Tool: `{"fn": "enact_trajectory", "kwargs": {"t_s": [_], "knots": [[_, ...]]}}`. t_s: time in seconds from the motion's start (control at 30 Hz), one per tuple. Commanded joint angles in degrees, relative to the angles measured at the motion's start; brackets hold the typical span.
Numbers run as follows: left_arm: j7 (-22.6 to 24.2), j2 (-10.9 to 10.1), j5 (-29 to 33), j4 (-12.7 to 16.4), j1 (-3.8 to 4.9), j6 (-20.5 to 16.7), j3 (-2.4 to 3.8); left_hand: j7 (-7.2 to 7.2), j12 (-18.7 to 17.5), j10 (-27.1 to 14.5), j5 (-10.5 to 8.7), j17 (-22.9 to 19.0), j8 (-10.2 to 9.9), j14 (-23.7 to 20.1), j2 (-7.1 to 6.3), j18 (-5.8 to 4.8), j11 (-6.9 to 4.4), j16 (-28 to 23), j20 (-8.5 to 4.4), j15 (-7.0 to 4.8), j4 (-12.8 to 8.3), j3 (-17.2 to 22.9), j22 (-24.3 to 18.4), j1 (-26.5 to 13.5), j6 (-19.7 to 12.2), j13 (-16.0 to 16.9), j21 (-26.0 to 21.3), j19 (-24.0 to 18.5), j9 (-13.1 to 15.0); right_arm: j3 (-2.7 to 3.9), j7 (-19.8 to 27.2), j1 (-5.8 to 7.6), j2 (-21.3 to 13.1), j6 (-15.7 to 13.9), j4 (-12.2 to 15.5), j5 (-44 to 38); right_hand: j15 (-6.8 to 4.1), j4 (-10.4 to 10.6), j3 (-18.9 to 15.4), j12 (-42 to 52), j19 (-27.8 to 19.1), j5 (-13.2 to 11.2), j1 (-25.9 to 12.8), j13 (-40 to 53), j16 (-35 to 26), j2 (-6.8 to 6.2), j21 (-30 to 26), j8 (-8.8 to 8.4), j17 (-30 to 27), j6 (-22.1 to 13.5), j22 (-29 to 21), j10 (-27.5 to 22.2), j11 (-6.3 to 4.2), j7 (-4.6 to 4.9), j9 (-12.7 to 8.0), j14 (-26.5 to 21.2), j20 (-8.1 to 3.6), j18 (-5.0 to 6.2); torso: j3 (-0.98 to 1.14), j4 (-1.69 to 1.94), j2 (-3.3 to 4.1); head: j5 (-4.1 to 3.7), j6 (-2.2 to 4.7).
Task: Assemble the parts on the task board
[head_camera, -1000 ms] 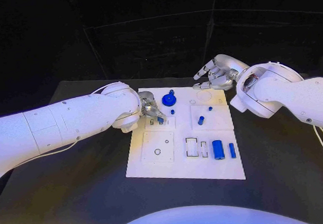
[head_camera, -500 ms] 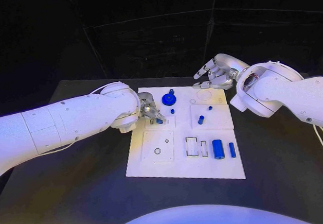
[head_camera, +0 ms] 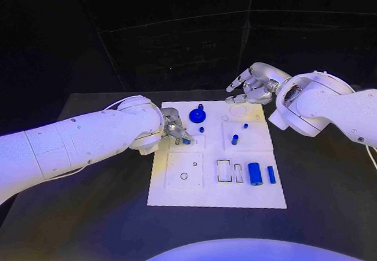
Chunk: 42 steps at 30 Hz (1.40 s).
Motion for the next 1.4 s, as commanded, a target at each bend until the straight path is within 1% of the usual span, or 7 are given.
{"fn": "enact_trajectory", "kwargs": {"t_s": [0.03, 0.2, 0.63, 0.7, 1.03, 1.13, 1.4], "knots": [[-0.8, 0.3, -0.5, -0.4, -0.01, 1.0, -0.05, -0.61, 0.5, 0.6, 0.22, 15.1, 0.5, 6.2, -0.63, -0.37, -0.19, 0.2, 0.04, -0.2, -8.6, 9.4, 3.4, -0.9, 0.2, 0.2, -0.1, 1.7, 0.2, 0.05, 0.6, 0.11, 0.1, 0.1, 0.0, -0.1, -0.43, 0.0, -0.5, -0.3, -0.5, 0.4, 0.2, -0.1, -0.2, 0.57, -0.3, 0.2, 5.9, -0.2, -0.1, -0.4, -0.02, 0.02, -0.1, 3.8, -0.06, 0.85, 0.05, -0.03, 0.02, 0.11, -0.05], [-1.2, 1.1, 0.0, -1.2, 0.02, 1.7, -0.04, -0.97, 0.7, 0.8, 0.01, 15.1, 0.9, 6.2, -1.2, -0.41, -0.44, 0.2, -0.11, -0.38, -6.5, 8.1, 3.6, -3.1, 0.5, 0.5, 0.0, 1.8, 0.5, 0.05, 0.6, 0.11, 0.2, 0.1, 0.0, -0.1, -0.43, 0.0, -0.5, -0.3, -0.5, 0.4, 0.2, -0.1, -0.2, 0.57, -0.3, 0.2, 5.9, -0.2, -0.1, -0.4, -0.02, 0.02, -0.1, 3.8, -0.06, 0.85, 0.07, -0.08, 0.01, 0.15, -0.12], [-2.0, 2.6, 0.2, -3.4, 0.14, 3.9, -0.03, -1.29, 1.2, 1.0, -0.14, 15.1, 0.9, 6.2, -1.9, -0.47, -0.69, 0.2, -0.35, -0.62, -4.0, 5.1, 3.9, -5.4, 1.3, 0.9, 0.1, 1.9, 0.6, 0.04, 0.6, 0.11, 0.3, 0.2, 0.0, -0.1, -0.43, 0.0, -0.5, -0.3, -0.5, 0.4, 0.2, -0.1, -0.2, 0.57, -0.3, 0.2, 5.9, -0.2, -0.1, -0.4, -0.02, 0.02, -0.1, 3.8, -0.06, 0.85, 0.07, -0.07, 0.01, 0.03, -0.3], [-2.1, 2.9, 0.2, -3.7, 0.17, 4.2, -0.03, -1.33, 1.4, 1.1, -0.15, 15.1, 0.9, 6.2, -1.95, -0.48, -0.72, 0.2, -0.37, -0.64, -3.7, 4.6, 3.9, -5.7, 1.4, 1.1, 0.1, 1.9, 0.5, 0.04, 0.6, 0.11, 0.3, 0.2, 0.0, -0.1, -0.43, 0.0, -0.5, -0.3, -0.5, 0.4, 0.2, -0.1, -0.2, 0.57, -0.3, 0.2, 5.9, -0.2, -0.1, -0.4, -0.02, 0.02, -0.1, 3.8, -0.06, 0.85, 0.03, -0.06, 0.01, 0.04, -0.28], [-2.2, 3.4, 0.2, -4.3, 0.24, 4.4, -0.02, -1.51, 2.2, 1.6, -0.12, 15.1, 0.9, 6.2, -1.74, -0.59, -0.86, 0.2, -0.46, -0.74, -2.7, 3.2, 4.4, -6.3, 2.0, 2.0, 0.5, 2.1, 0.5, 0.04, 0.6, 0.11, 0.4, 0.2, -0.1, -0.1, -0.43, 0.0, -0.5, -0.3, -0.5, 0.4, 0.2, -0.1, -0.2, 0.57, -0.3, 0.2, 5.9, -0.2, -0.1, -0.4, -0.02, 0.02, -0.1, 3.8, -0.06, 0.85, 0.02, -0.06, 0.01, -0.05, -0.34], [-2.2, 3.5, 0.2, -4.3, 0.25, 4.3, -0.02, -1.58, 2.5, 1.8, -0.15, 15.1, 0.9, 6.2, -1.98, -0.62, -0.93, 0.2, -0.5, -0.8, -2.3, 2.4, 4.6, -6.7, 2.2, 2.3, 0.6, 2.2, 0.5, 0.04, 0.6, 0.11, 0.4, 0.3, -0.1, -0.1, -0.43, 0.0, -0.5, -0.3, -0.5, 0.4, 0.2, -0.1, -0.2, 0.57, -0.3, 0.2, 5.9, -0.2, -0.1, -0.4, -0.02, 0.02, -0.1, 3.8, -0.06, 0.85, 0.02, -0.06, 0.01, -0.07, -0.34], [-2.1, 3.4, 0.2, -4.4, 0.25, 3.3, -0.02, -1.74, 3.3, 2.4, -0.35, 15.1, 1.1, 6.2, -3.08, -0.73, -1.07, 0.2, -0.64, -0.92, 0.2, -3.5, 5.1, -9.1, 3.2, 3.3, 0.9, 2.4, 0.6, 0.04, 0.7, 0.11, 0.5, 0.3, -0.2, -0.1, -0.43, 0.1, -0.6, -0.4, -0.5, 0.5, 0.2, -0.2, -0.3, 0.56, -0.4, 0.21, 5.8, -0.2, -0.2, -0.5, -0.02, 0.02, -0.1, 3.8, -0.06, 0.87, 0.01, 0.0, 0.01, -0.15, -0.38]]}}
